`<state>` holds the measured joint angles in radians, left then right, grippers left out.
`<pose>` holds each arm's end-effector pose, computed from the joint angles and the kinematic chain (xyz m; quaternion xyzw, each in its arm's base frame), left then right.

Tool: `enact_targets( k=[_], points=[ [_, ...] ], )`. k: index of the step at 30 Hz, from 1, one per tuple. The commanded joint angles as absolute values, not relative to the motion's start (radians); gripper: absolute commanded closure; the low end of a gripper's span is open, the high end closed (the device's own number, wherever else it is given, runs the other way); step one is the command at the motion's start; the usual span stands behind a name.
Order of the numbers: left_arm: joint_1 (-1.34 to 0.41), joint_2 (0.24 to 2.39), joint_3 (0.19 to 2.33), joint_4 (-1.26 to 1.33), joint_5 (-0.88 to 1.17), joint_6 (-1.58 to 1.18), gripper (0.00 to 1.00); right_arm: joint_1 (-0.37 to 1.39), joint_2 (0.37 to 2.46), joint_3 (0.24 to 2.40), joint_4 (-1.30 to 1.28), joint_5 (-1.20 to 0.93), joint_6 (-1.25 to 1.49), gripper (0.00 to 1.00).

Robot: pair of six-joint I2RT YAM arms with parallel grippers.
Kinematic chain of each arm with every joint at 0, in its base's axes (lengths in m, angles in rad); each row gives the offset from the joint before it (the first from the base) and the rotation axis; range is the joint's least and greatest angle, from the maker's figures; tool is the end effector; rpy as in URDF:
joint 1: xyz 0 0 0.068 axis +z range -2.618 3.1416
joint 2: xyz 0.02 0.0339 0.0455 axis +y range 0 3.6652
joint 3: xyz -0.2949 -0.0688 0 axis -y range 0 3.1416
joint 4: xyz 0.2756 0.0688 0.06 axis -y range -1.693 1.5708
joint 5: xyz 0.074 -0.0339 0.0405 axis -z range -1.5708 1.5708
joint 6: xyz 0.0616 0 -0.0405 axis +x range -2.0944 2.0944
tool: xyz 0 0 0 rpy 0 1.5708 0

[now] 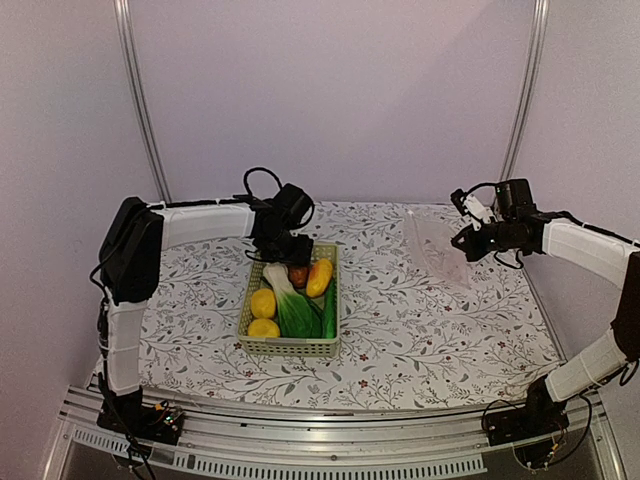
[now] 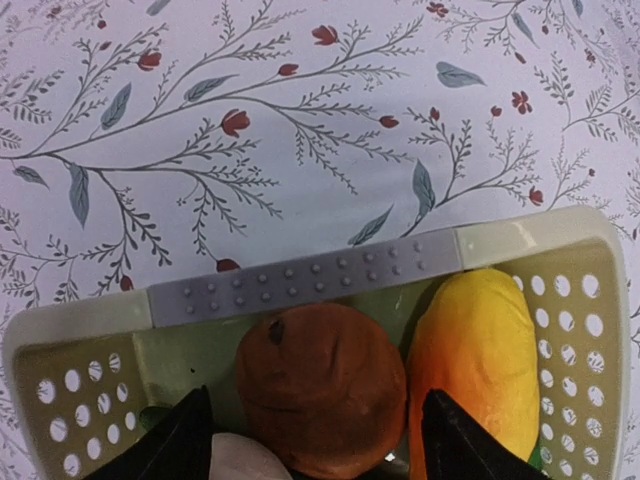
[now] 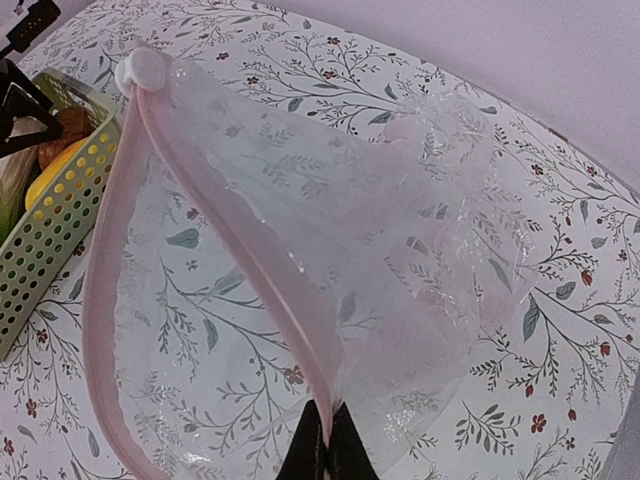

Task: Place the food in the zip-top bag and seal the zipper
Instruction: Pick up the fake vegetable from the bin.

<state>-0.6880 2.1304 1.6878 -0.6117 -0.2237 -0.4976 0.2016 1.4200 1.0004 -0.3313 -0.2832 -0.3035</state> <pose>0.4085 -0.3180 0.1830 0.0630 0.9592 -0.0523 0.2708 0.3387 0.0868 0.2567 -0.2813 0.8651 0.1092 0.4007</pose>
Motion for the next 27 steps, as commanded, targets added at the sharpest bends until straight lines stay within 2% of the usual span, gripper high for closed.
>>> enact_targets(
  k=[1,13,17,24,27],
  points=[
    [-0.667,2.165,1.697,-0.661,-0.197,-0.503,0.28,0.202,1.398,0.985,-0.326,-0.305,-0.306,1.0],
    [-0.66,2.281,1.822,-0.726,-0.089,-0.48,0.3,0.202,1.404,0.987,-0.33,-0.306,-0.308,1.0],
    [-0.661,2.292,1.849,-0.74,-0.079,-0.486,0.36,0.201,1.404,0.987,-0.332,-0.307,-0.31,1.0],
    [-0.66,2.241,1.841,-0.749,-0.086,-0.483,0.57,0.202,1.402,0.988,-0.332,-0.309,-0.311,1.0],
    [-0.66,2.198,1.831,-0.745,-0.114,-0.479,0.61,0.201,1.406,0.986,-0.332,-0.313,-0.311,1.0]
  ],
)
